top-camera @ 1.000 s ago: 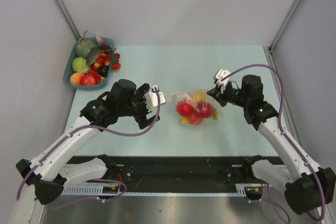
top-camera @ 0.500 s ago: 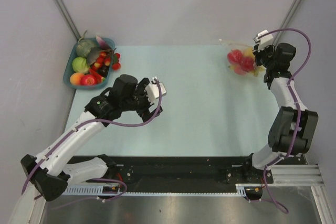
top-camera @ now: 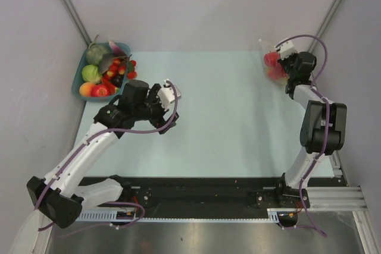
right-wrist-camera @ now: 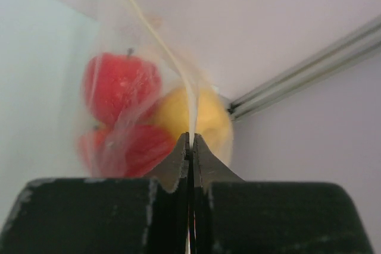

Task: Place the food in the zip-top bag and seal the zipper
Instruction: Place the zipper food storage bag at the center of the board, then reset both arms

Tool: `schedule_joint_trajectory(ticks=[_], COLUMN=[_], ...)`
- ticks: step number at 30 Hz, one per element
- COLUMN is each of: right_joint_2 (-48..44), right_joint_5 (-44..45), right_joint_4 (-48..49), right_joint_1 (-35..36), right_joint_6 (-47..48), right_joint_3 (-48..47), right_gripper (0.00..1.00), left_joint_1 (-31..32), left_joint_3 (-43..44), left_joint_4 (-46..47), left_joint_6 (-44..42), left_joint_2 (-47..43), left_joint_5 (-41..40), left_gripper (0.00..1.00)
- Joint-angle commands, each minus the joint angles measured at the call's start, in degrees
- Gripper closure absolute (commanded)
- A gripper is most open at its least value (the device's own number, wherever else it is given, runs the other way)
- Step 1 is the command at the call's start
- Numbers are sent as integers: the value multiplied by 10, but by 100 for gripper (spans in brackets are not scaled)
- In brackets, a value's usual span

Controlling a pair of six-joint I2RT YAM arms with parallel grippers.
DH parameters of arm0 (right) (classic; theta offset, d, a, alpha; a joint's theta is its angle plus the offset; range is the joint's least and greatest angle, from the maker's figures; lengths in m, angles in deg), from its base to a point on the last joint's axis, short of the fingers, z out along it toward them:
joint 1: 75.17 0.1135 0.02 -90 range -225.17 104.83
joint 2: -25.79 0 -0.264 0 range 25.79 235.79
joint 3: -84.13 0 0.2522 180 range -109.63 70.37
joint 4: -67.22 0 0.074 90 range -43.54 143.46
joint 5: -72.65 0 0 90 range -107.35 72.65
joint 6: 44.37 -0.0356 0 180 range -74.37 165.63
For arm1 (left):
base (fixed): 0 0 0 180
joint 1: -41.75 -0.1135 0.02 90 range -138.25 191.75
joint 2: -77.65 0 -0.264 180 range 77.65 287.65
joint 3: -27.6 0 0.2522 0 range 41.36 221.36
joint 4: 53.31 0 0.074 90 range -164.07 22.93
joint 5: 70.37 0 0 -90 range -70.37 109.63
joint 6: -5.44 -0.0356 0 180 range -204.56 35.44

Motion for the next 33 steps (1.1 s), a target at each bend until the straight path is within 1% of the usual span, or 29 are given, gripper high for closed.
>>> schedule_joint_trajectory(ticks=[1,3,4,5,8,10,13,14,16,17,19,20,22,24,26,27,28,30,33], right_joint_2=[-34,-46,-48,-51,-62,-71,-76,-78,-89,-108,-133,-165,-200,-251,-283,-319,-335,-384,-435], right_joint_5=[-28,-44,-50,-51,-61,-62,-57,-64,-75,-90,-126,-139,-167,-182,-188,-188,-181,-173,-166], right_joint_4=[-12,-32,-43,-67,-140,-161,-181,-198,-225,-261,-322,-338,-372,-395,-425,-434,-454,-477,-524], right_joint_1=[64,83,105,114,139,150,159,156,154,153,151,149,146,143,143,143,143,140,127], right_joint_6=[45,59,73,73,74,76,73,59,38,26,-16,-30,-81,-129,-158,-169,-190,-209,-241], right_joint_3=[71,100,111,126,140,151,158,155,128,115,77,66,41,28,18,18,17,20,46], right_gripper=[100,100,100,100,100,100,67,43,26,16,4,2,0,0,0,0,0,0,0], left_joint_1=[-10,-12,-14,-15,-22,-24,-28,-33,-40,-54,-75,-98,-122,-149,-172,-182,-191,-215,-226], left_joint_3=[0,3,2,2,-2,-7,-12,-10,2,8,34,44,73,99,134,142,151,151,140], left_joint_4=[7,0,-1,-3,-6,-4,-1,-4,-16,-22,-37,-42,-48,-65,-79,-80,-79,-64,-56], left_joint_6=[21,23,24,24,26,29,44,53,64,76,91,109,126,143,166,171,174,182,187], left_joint_2=[2,2,1,0,-9,-13,-12,-8,-1,9,21,32,43,66,78,82,80,62,40], left_joint_5=[29,34,35,37,35,35,39,43,73,87,137,154,185,186,177,183,199,201,166], left_gripper=[0,0,0,0,0,0,0,0,0,0,0,0,0,0,0,0,0,1,0])
